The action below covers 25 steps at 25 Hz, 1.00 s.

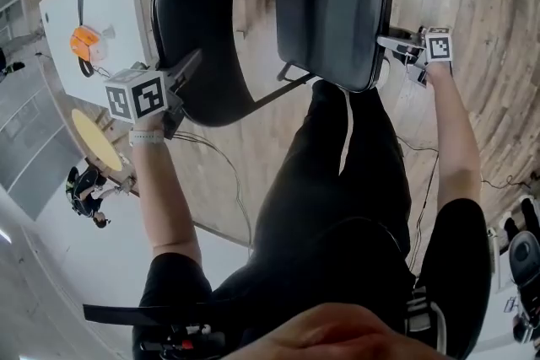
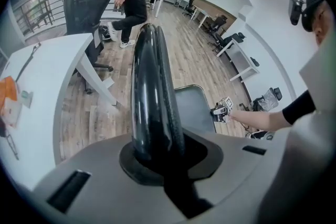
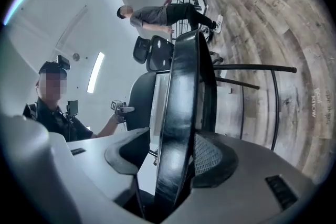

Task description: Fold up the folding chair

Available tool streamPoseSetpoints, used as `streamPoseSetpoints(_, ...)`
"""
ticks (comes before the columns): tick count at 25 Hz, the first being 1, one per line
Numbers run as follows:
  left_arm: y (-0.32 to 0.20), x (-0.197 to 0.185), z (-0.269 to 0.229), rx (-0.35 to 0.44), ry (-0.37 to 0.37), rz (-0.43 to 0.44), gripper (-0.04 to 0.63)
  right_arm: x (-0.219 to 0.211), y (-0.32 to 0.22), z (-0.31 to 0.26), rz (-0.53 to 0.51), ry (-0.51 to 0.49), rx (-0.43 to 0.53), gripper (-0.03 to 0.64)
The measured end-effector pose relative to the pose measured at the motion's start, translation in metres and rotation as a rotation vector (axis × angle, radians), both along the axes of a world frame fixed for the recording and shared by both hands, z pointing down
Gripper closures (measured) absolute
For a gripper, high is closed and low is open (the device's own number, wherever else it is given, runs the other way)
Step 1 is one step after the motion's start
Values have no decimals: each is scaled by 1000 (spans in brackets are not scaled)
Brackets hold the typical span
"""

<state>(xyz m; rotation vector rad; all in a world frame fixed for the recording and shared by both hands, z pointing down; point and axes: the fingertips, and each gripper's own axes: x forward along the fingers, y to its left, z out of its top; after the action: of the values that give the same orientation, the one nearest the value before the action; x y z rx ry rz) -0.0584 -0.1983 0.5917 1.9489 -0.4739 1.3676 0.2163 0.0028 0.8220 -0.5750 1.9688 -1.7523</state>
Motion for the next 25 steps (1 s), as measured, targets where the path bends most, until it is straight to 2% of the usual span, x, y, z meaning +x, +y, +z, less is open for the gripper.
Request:
streamPoseSetpoints(4, -15, -23, -16, 2, -3, 7, 545, -41, -28, -44, -22, -3, 82, 390)
streamPoseSetpoints(8, -33, -48, -29, 20, -6, 9, 545, -86, -65, -76, -15, -39, 135, 489)
streamPoseSetpoints(12, -48, -72, -36, 30, 1, 8, 545, -130, -96, -105, 14, -92, 182, 536)
streamPoseSetpoints(19, -75, -104, -47, 47, 4, 14, 544, -207, -151, -137, -27, -40, 181, 561)
streamPoseSetpoints(25, -87, -116, -52, 59, -9, 20, 543, -261, -191, -150, -110, 70, 203, 568)
